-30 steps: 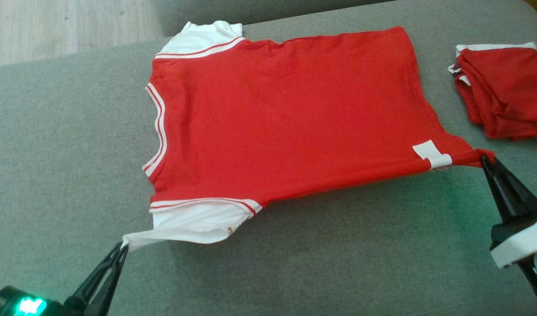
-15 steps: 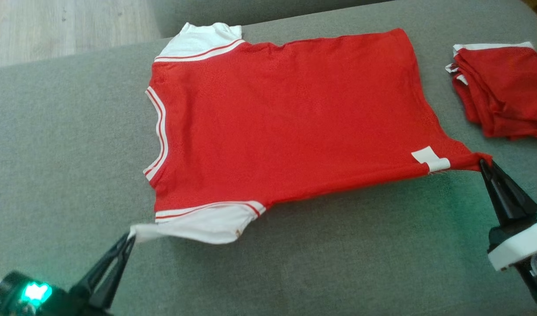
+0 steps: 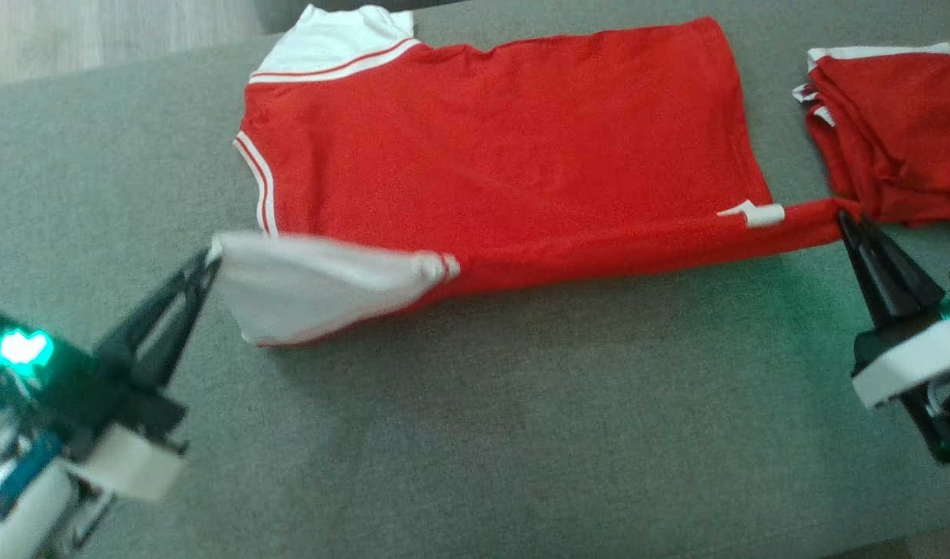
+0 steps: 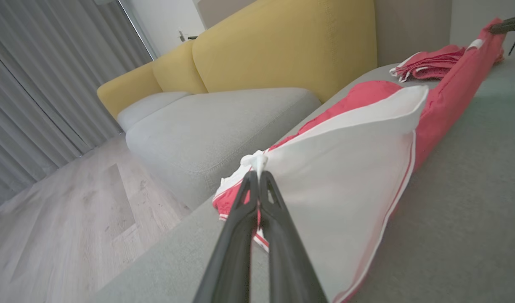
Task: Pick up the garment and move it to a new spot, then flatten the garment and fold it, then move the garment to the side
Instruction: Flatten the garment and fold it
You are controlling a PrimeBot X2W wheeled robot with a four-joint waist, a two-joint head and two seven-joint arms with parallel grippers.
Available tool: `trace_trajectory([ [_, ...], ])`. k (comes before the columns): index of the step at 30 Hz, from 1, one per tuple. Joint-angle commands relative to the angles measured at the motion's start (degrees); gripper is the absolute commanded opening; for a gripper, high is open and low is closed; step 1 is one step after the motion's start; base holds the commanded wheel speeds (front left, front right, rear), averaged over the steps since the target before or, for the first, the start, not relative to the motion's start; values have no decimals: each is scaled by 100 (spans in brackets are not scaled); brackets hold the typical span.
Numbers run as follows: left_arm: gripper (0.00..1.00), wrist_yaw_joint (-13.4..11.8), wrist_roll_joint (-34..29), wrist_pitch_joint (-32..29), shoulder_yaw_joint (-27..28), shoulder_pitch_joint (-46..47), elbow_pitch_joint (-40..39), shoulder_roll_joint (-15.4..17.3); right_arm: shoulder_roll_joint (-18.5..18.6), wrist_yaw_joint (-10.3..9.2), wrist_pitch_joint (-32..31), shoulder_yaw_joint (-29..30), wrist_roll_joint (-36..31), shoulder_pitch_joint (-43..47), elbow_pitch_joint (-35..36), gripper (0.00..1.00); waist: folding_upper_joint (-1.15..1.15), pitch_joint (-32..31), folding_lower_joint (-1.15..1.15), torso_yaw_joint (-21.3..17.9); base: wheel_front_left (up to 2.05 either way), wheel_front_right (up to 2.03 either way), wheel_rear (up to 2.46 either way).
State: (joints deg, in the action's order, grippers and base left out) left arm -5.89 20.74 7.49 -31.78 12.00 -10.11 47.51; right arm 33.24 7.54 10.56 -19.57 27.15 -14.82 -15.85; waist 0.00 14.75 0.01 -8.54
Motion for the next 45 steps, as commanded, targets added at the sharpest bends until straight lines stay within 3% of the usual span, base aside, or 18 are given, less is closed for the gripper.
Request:
trace_trajectory([
  [1, 0, 25, -54, -30, 321, 400, -89, 241, 167, -5, -1, -47, -22, -126, 81, 0, 0, 42, -1, -1, 0, 0, 0],
  [13, 0, 808, -418, -177, 26, 2275, 989, -201, 100, -5, -26, -490, 44, -1293, -734, 0, 0, 466, -1, 38, 0, 0, 0],
  [21, 0, 1115, -616, -176, -328, 3095, 1958, -534, -101, -5, 71, -1013, 114, -2063, -1549, 0, 0, 800, -1, 14, 0, 0, 0],
  [25, 0, 1144, -629, -134, -402, 3291, 2418, -672, -213, -5, 176, -1226, 204, -2303, -1841, 0, 0, 913, -1, 11, 0, 0, 0],
  [26, 15, 1146, -618, -137, -420, 3312, 2522, -717, -237, -5, 207, -1270, 232, -2346, -1900, 9, 0, 927, -1, 10, 0, 0, 0],
  [27, 33, 1144, -614, -130, -437, 3328, 2619, -758, -258, -5, 241, -1304, 265, -2382, -1950, 30, 0, 935, -1, 8, 0, 0, 0],
  [28, 93, 1116, -597, -101, -432, 3339, 2708, -806, -272, -5, 279, -1321, 289, -2414, -1996, 100, 0, 939, -1, 6, 0, 0, 0],
  [29, 100, 1051, -573, -59, -409, 3331, 2785, -863, -285, -5, 320, -1314, 295, -2438, -2030, 100, 0, 934, -1, 3, 0, 0, 0],
  [34, 100, 479, -284, 141, -176, 2925, 2953, -1192, -405, -5, 433, -1051, 260, -2330, -1956, 100, 0, 764, -1, -42, 0, 0, 0],
  [40, 100, -208, 236, 293, 111, 1997, 2728, -1601, -620, -5, 441, -391, -100, -1713, -1257, 100, 0, 438, -1, -80, 0, 0, 0],
  [45, 100, -516, 515, 303, 180, 1465, 2553, -1884, -774, -5, 442, -21, -338, -1177, -906, 100, 0, 181, -1, -45, 0, 0, 0],
])
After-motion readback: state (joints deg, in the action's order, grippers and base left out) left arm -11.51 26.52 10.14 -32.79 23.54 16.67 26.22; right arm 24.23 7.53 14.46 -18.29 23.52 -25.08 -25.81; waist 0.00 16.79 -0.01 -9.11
